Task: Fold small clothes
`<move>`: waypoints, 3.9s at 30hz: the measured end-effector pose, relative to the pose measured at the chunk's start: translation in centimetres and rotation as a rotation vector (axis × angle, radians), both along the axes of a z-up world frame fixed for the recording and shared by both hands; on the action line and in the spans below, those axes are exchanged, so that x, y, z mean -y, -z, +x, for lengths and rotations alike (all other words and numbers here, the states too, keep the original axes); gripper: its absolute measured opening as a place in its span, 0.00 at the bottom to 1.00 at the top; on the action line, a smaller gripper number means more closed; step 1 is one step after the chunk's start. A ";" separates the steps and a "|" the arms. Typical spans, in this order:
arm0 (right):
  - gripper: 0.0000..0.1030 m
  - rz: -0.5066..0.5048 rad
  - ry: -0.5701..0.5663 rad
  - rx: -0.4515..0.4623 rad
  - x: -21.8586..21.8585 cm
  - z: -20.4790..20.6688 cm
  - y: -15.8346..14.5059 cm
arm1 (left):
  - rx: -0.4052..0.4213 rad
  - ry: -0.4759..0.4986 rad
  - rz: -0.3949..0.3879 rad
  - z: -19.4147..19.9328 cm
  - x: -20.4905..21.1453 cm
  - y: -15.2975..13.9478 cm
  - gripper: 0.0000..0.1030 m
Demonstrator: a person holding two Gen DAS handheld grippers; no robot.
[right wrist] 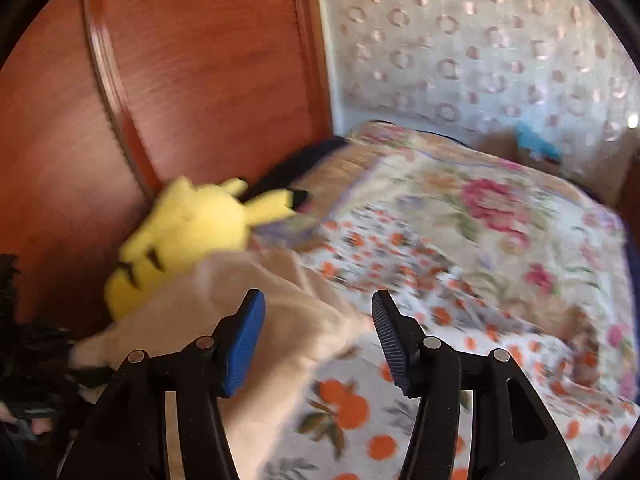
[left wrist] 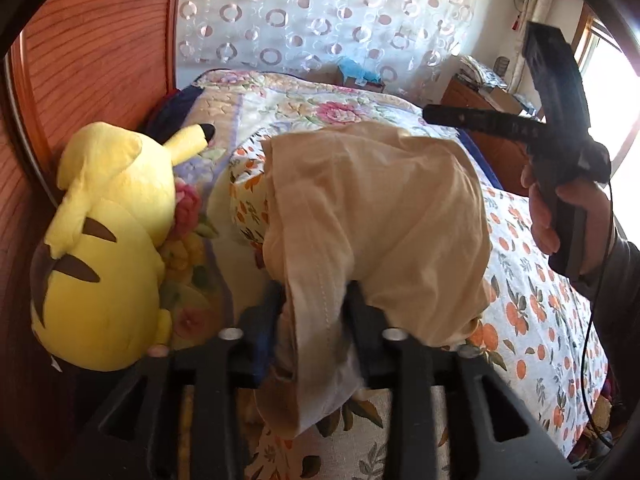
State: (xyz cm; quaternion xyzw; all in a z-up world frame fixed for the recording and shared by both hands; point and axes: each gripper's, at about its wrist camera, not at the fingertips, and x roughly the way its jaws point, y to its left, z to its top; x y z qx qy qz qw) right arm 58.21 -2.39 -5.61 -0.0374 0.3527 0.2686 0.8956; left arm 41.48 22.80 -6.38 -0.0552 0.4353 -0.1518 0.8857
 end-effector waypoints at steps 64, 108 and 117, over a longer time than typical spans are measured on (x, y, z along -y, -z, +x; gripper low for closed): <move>0.65 0.069 0.526 0.376 14.5 -43.8 -3.8 | 0.493 -0.047 0.136 -23.3 25.9 -17.0 0.80; 0.65 0.036 0.527 0.388 17.5 -45.1 -5.0 | 0.513 -0.088 0.140 -24.1 24.9 -18.2 0.80; 0.65 0.031 0.528 0.391 17.6 -45.3 -5.1 | 0.515 -0.089 0.141 -24.1 24.7 -18.2 0.80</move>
